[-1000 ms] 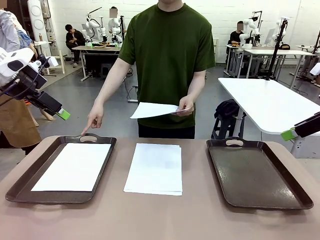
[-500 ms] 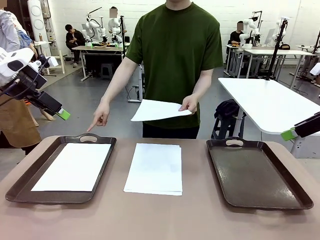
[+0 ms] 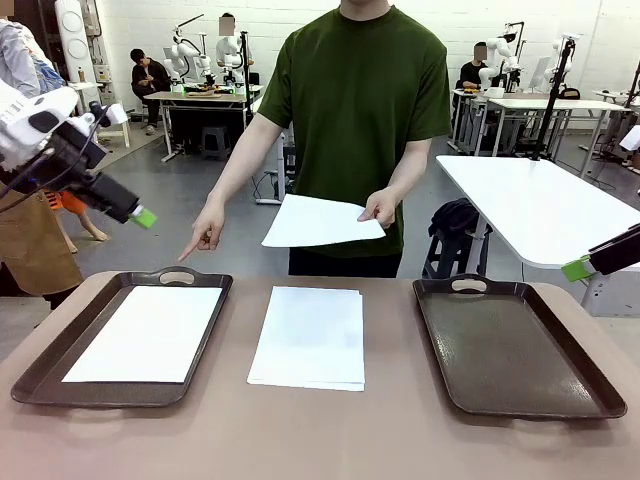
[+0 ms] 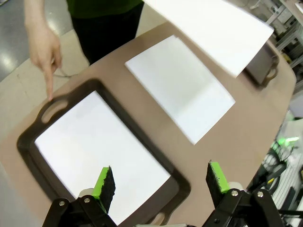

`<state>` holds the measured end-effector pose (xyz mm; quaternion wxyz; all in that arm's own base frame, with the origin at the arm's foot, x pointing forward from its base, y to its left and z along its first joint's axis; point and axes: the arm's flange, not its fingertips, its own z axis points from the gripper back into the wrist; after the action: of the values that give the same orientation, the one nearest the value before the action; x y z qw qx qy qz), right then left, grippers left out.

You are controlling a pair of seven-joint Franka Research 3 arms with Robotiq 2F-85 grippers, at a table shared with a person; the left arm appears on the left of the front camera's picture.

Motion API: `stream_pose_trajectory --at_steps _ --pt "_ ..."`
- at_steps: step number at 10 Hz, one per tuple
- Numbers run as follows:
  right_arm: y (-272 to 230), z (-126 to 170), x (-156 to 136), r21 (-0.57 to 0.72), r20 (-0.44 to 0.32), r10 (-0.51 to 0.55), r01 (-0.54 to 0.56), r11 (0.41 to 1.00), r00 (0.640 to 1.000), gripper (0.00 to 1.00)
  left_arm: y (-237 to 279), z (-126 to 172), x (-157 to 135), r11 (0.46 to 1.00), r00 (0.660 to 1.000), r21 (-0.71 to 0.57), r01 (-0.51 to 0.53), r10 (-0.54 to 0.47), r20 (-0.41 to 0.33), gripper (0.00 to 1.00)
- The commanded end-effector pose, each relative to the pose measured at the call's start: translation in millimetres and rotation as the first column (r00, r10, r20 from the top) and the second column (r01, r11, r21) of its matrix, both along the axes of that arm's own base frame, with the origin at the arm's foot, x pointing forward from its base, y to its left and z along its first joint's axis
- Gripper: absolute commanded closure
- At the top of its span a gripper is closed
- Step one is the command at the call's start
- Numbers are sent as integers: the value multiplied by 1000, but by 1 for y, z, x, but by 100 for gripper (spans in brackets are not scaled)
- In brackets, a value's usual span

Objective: Sort the A4 documents.
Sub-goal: Receive the A4 Paper.

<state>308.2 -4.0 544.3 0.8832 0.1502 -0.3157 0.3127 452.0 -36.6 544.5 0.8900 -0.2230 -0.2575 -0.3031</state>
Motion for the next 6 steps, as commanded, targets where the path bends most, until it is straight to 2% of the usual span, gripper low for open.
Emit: stream_pose_trajectory --at_steps 1,3,6 --pt "0 -2 1 14 -4 9 -9 1000 1000 0 -8 4 52 985 997 -170 24 -37 -73 0" --pt "0 -2 1 14 -4 9 -9 1000 1000 0 -26 -1 101 966 987 -257 -1 -40 -155 0" --pt "0 -2 1 14 -4 9 -9 1000 1000 0 -60 -23 152 945 958 -327 -19 -77 -278 0"
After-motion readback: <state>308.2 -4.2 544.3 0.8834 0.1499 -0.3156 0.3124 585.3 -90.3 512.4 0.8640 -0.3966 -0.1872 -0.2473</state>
